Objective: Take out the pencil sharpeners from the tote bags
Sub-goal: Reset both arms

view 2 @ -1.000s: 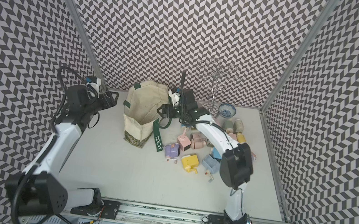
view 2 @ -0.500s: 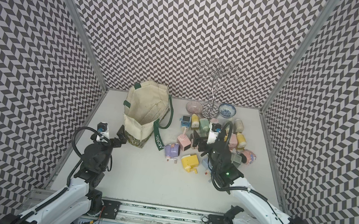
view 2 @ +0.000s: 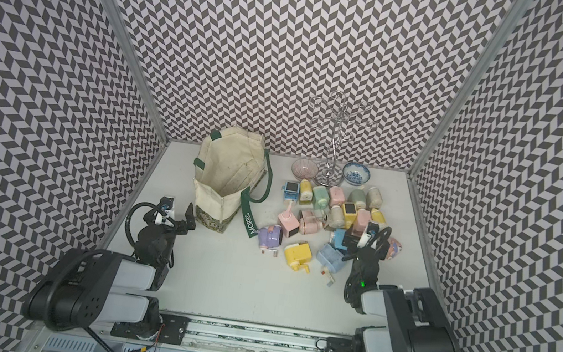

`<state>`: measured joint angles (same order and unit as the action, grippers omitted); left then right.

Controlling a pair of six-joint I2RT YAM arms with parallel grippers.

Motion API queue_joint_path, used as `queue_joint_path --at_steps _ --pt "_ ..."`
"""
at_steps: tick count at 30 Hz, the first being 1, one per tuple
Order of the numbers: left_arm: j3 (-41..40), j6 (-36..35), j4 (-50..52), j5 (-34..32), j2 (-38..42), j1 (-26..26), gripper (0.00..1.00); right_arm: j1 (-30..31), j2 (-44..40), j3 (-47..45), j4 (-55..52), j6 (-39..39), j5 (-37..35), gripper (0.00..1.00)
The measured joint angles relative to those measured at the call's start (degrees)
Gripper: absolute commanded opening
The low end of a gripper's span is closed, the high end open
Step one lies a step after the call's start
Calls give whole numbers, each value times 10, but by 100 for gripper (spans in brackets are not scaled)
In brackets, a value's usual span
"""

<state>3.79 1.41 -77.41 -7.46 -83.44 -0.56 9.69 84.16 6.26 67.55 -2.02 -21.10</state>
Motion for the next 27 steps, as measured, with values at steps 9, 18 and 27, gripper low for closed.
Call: queue_joint_path --at_steps 9,18,27 --pt "97 10 12 70 -60 -19 100 -57 54 87 42 14 78 99" --pt "101 -3 42 51 -57 9 100 -68 52 73 62 21 120 99" --pt "112 -5 64 43 -63 13 100 -68 52 73 63 21 128 99"
